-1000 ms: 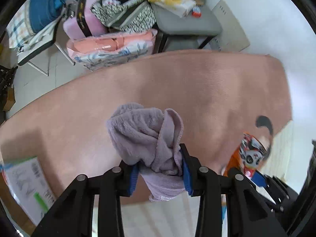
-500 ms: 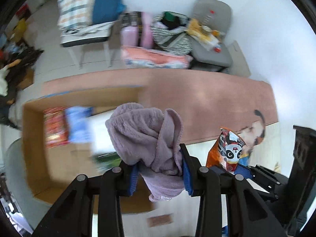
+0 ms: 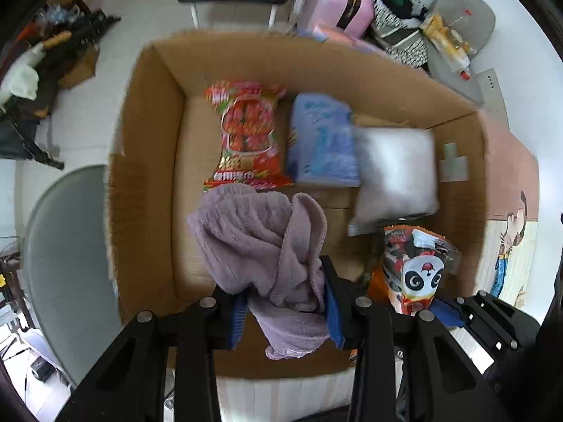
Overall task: Organize soft objects
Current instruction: 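Carry cloth and chip bag into the box and open both tools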
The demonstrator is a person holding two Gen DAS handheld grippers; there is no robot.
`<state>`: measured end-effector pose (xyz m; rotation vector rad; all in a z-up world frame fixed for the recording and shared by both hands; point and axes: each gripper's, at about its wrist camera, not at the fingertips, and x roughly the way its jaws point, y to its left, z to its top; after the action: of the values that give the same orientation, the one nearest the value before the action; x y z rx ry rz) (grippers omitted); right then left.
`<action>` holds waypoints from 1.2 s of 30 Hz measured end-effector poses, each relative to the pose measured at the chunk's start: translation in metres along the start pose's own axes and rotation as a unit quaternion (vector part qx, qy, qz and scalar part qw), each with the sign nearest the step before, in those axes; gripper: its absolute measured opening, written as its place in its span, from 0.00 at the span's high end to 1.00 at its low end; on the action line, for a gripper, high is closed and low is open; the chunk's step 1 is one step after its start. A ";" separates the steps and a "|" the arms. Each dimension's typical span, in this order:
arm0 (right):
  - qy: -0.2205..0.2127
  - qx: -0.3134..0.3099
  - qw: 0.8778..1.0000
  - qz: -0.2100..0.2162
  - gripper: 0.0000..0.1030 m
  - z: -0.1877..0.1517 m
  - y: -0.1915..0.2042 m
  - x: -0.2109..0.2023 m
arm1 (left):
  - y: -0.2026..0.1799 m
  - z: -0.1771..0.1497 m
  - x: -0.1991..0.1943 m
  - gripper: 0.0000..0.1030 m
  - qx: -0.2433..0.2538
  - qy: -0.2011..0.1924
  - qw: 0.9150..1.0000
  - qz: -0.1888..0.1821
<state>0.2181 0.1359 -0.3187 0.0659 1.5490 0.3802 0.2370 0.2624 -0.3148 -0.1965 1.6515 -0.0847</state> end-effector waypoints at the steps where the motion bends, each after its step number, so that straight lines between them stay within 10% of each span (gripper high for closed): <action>1: 0.007 0.001 1.000 -0.004 0.63 0.002 0.004 0.009 | 0.004 0.001 0.005 0.67 -0.001 0.006 1.000 -0.002; 15: 0.054 0.036 0.997 -0.029 0.53 0.021 -0.006 0.064 | 0.017 -0.009 0.027 0.60 -0.007 0.046 0.999 -0.018; 18: 0.049 0.037 0.997 -0.036 0.33 0.021 -0.007 0.055 | 0.016 -0.017 0.012 0.53 -0.002 0.027 1.000 -0.009; 34: -0.014 0.046 0.996 -0.070 0.18 -0.025 -0.008 -0.026 | 0.000 -0.066 -0.070 0.52 0.006 -0.098 0.994 0.049; 36: -0.027 0.046 0.996 -0.076 0.05 -0.034 -0.008 -0.048 | -0.006 -0.074 -0.077 0.37 0.010 -0.113 0.992 0.061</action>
<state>0.1873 0.1086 -0.2763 0.0307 1.5073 0.1853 0.1702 0.2656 -0.2313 -0.0860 1.4328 0.0140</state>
